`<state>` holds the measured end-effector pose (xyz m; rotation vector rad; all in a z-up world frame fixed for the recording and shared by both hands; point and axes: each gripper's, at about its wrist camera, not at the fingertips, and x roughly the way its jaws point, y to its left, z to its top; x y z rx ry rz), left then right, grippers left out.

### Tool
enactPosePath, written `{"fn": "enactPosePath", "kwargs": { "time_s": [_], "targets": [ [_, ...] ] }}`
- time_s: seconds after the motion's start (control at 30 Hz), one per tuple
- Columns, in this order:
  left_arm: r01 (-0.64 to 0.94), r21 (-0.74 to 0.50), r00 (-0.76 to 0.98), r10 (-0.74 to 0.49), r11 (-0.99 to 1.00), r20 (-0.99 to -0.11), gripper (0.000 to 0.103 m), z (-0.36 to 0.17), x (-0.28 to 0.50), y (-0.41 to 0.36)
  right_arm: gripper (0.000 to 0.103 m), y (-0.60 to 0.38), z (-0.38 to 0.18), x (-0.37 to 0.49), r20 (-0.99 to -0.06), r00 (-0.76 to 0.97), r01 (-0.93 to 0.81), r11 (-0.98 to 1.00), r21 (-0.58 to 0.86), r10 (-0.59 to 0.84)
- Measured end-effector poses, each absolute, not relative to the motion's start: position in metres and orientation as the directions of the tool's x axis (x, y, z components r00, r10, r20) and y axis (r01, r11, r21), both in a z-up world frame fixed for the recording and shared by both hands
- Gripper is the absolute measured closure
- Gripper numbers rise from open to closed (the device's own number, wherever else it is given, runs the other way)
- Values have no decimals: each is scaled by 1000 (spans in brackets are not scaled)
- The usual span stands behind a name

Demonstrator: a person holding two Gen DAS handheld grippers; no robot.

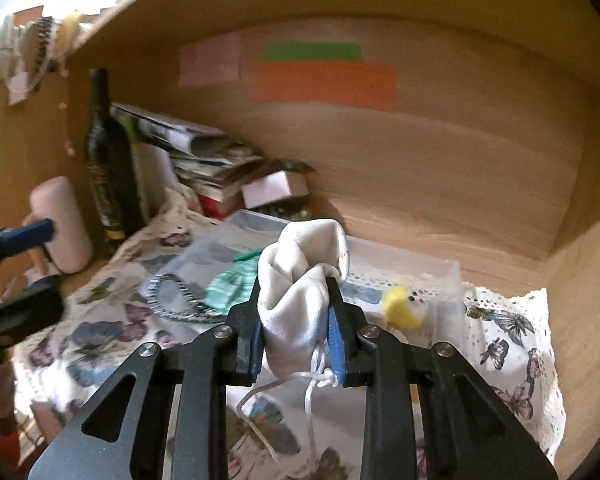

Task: Organize soft objects

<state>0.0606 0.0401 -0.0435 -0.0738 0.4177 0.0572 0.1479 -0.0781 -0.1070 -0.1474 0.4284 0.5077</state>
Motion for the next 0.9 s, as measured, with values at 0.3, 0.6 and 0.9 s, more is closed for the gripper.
{"fn": "enactPosePath", "kwargs": {
  "time_s": [0.3, 0.6, 0.9],
  "targets": [
    [-70, -68, 915, 37, 995, -401, 1, -41, 64, 40, 41, -73, -125, 160, -497, 785, -458, 887, -61, 371],
    [-56, -83, 930, 22, 995, -367, 1, -28, 66, 39, 24, -109, -77, 102, -317, 849, -453, 891, -29, 422],
    [-24, -80, 957, 0, 996, -289, 1, -2, 53, 24, 4, -137, -42, 41, -126, 892, -435, 900, 11, 433]
  ]
}}
